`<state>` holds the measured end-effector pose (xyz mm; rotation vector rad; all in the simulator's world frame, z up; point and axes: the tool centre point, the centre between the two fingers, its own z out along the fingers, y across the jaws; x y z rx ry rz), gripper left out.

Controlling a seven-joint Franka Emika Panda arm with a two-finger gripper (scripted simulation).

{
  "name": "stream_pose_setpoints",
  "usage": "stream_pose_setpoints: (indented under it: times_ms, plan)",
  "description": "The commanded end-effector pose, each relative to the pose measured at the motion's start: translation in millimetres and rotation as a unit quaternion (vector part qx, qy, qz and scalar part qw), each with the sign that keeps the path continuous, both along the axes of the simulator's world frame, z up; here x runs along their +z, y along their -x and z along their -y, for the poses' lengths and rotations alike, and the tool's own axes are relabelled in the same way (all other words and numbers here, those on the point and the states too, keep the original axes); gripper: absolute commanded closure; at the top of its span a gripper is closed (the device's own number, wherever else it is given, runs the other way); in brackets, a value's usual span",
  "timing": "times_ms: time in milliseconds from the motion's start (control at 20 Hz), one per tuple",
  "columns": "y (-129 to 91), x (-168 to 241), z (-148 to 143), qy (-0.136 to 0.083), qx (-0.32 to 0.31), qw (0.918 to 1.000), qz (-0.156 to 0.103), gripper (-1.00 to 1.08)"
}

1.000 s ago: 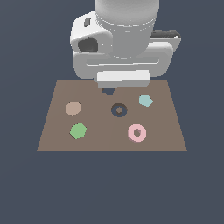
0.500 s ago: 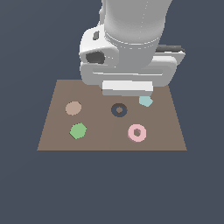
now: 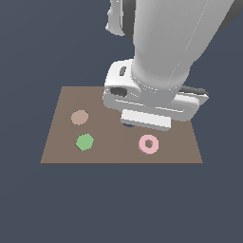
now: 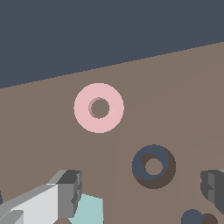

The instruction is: Insert a designated object into the corresponding slot on a board.

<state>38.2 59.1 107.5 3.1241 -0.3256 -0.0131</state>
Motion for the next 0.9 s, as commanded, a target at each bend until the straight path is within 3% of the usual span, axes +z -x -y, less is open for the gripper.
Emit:
stream_pose_setpoints:
  times_ms: [0,450,850]
  plan:
    - [-11,-13,-7,0.0,-0.027,0.9996,0.001,-0.92]
    - [-43,-46,-21,0.001,-0.1,0.995,0.003,-0.92]
    - [-56,-57,-25,0.001,-0.127,0.9919,0.004,-0.92]
